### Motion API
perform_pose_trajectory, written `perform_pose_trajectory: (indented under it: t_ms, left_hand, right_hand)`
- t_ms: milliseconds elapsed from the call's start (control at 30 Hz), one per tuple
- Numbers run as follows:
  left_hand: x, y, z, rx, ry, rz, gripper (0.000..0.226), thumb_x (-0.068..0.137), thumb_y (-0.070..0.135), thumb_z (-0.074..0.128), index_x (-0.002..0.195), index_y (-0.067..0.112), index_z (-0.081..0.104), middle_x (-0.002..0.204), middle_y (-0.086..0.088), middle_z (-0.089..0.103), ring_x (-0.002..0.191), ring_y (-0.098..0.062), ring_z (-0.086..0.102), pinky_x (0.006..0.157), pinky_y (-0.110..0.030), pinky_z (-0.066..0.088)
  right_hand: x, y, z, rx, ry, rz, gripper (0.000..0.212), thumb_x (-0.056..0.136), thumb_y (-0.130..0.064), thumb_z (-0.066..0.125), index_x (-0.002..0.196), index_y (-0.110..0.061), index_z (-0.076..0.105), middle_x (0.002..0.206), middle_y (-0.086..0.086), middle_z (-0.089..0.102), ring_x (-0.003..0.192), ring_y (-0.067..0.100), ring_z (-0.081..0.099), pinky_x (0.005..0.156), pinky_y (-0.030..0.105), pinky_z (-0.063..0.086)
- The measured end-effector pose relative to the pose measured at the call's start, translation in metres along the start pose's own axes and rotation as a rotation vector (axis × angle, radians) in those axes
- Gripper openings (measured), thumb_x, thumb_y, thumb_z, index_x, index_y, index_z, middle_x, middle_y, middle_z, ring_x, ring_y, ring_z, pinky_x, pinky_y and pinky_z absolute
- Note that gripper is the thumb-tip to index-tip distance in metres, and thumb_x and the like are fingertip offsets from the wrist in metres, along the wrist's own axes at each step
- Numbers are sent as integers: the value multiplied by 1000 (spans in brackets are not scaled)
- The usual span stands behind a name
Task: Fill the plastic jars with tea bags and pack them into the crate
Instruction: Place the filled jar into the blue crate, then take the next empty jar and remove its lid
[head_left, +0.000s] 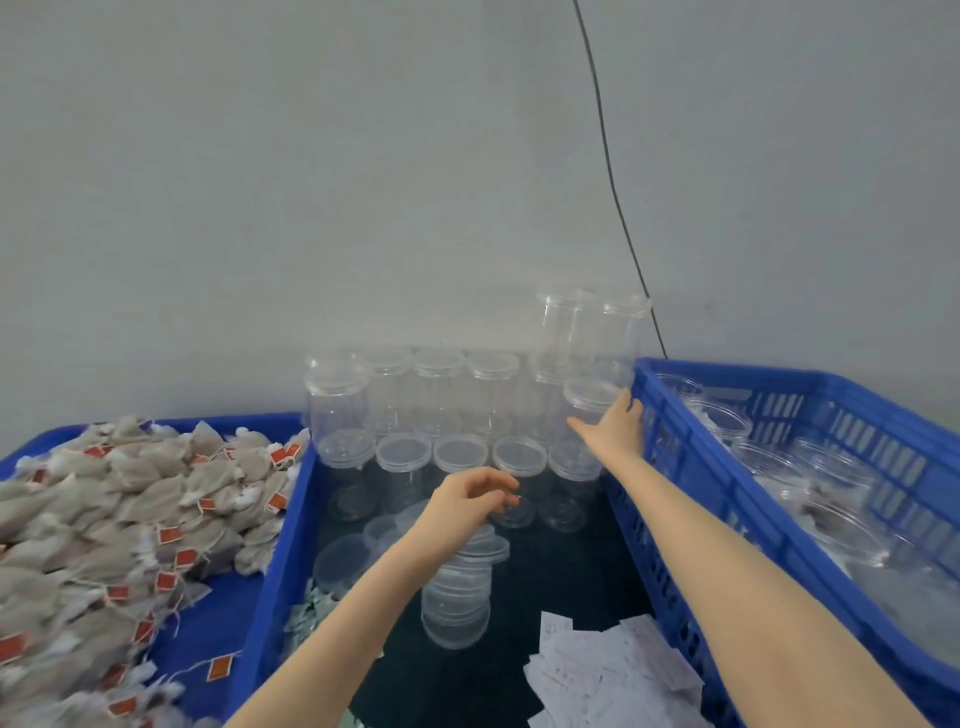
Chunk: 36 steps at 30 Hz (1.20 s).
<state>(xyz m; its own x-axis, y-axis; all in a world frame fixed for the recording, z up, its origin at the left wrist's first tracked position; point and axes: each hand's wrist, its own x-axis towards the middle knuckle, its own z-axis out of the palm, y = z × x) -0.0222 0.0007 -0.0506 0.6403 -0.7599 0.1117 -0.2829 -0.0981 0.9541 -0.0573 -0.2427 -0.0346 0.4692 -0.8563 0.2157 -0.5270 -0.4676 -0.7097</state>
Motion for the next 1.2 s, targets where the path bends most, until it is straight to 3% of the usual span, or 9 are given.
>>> perform_pose_trajectory:
  t_ms: [333,533,633,767,867,933,1000,1100,1200]
  left_hand:
    - [4,-7,-8,18,28,7,27,94,10,50,90,32,65,79,17,72,73,6,62,67,-13,44]
    - [4,0,-14,-68,69,79,29,89,3,60,99,30,61,91,13,69,85,-2,63,70,-10,48]
    - [4,0,-20,-51,72,112,47,84,10,70,119,34,48,114,12,60,106,-4,57,82,-15,46]
    - [4,0,-24,12,-1,115,89,77,24,78,146,34,23,135,14,42,125,-2,40,99,-22,36]
    - [0,1,-26,-62,-119,90,93,76,24,79,144,46,19,134,18,44,120,3,48,95,-19,43]
    - [-5,4,-26,-119,-168,96,86,78,18,78,138,47,24,128,19,50,111,8,56,83,-13,47]
    - [-9,6,-25,-139,-173,99,81,77,17,78,139,40,31,128,12,55,111,3,58,84,-15,49]
    - [-15,9,-24,-187,-201,98,82,73,23,80,141,29,36,127,0,60,113,-9,60,87,-21,50]
    - [-18,9,-22,-162,-193,106,74,74,26,79,137,28,41,122,1,61,107,-3,62,84,-16,49]
  right_hand:
    - [-10,18,14,293,123,-111,88,81,-23,81,147,-6,25,147,15,43,133,32,45,109,45,41]
    - [-62,16,20,354,304,-212,90,80,-29,81,150,-13,27,151,8,41,136,27,43,103,38,41]
    - [-96,15,23,399,178,-305,100,79,-36,81,155,-23,17,154,-2,37,139,14,37,106,32,38]
    - [-142,8,21,570,-50,-412,104,74,-37,85,149,-35,14,132,-22,50,120,-14,46,94,4,36]
    - [-163,3,19,725,-170,-375,92,68,-49,81,142,-26,32,127,-19,57,119,-9,52,98,13,44]
    - [-167,4,20,804,-236,-347,78,69,-42,78,136,-17,46,129,-4,61,122,8,57,102,29,48]
    - [-169,5,21,844,-270,-336,71,71,-29,77,133,-10,49,130,7,60,122,19,58,104,39,49]
    - [-169,8,25,925,-370,-284,77,64,-25,81,131,-7,46,130,11,59,123,21,58,103,36,48]
    - [-172,9,31,910,-477,-218,83,54,-20,85,128,-16,47,126,2,63,118,13,63,95,28,51]
